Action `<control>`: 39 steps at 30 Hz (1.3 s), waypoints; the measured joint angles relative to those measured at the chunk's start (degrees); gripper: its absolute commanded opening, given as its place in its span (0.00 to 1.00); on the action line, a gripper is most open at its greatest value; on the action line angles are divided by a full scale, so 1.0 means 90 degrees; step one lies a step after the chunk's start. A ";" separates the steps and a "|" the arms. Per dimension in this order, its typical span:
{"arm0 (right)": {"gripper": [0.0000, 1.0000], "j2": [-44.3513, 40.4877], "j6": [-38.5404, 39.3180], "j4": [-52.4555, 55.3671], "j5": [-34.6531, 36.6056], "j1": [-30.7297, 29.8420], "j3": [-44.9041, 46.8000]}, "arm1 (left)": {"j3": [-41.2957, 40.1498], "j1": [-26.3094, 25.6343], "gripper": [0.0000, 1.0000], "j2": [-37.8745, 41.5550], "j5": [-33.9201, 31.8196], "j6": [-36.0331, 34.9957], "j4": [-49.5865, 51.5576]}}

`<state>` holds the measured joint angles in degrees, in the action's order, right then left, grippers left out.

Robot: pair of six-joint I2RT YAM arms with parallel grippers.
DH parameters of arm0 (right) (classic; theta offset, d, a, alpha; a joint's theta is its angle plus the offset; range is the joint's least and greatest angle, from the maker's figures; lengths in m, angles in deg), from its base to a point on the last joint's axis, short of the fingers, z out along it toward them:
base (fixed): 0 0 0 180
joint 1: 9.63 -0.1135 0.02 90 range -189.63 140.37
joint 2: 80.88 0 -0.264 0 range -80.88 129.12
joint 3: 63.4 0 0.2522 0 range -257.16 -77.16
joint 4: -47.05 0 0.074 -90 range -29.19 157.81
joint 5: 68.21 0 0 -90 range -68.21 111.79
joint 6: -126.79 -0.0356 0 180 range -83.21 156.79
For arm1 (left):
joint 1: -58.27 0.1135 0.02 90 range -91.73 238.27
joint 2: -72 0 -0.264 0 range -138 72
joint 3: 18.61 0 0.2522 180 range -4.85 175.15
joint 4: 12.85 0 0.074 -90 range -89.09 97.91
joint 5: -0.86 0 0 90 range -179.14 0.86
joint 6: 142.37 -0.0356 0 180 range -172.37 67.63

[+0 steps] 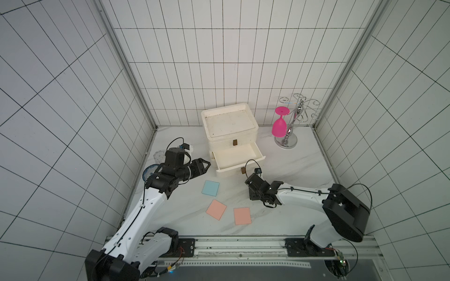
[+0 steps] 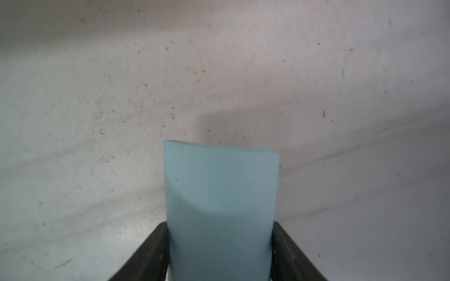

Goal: Please put the sticky notes in the drawer by color
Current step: Pick up the sticky notes from the center of the board.

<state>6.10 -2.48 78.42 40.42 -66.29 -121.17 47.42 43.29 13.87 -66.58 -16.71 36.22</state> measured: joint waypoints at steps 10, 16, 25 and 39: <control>0.65 -0.2574 0.0811 0.0799 -0.0663 0.0002 -0.0063 | -0.0002 -0.0527 0.60 -0.0138 0.0707 0.0709 -0.0585; 0.65 -0.3648 0.1469 0.1477 -0.1341 0.0005 -0.0576 | -0.0005 -0.1117 0.60 -0.0573 0.1545 0.1761 -0.1683; 0.66 -0.3725 0.1938 0.1620 -0.1970 0.0002 -0.1122 | -0.0005 -0.2251 0.60 -0.1241 0.2120 0.3140 -0.3417; 0.66 -0.3524 0.1982 0.1382 -0.2450 0.0005 -0.1270 | -0.0005 -0.2545 0.57 -0.1389 0.2191 0.3682 -0.4223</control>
<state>-25.62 15.36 90.85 18.37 -66.25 -132.60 47.38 20.38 1.37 -46.86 16.43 -1.78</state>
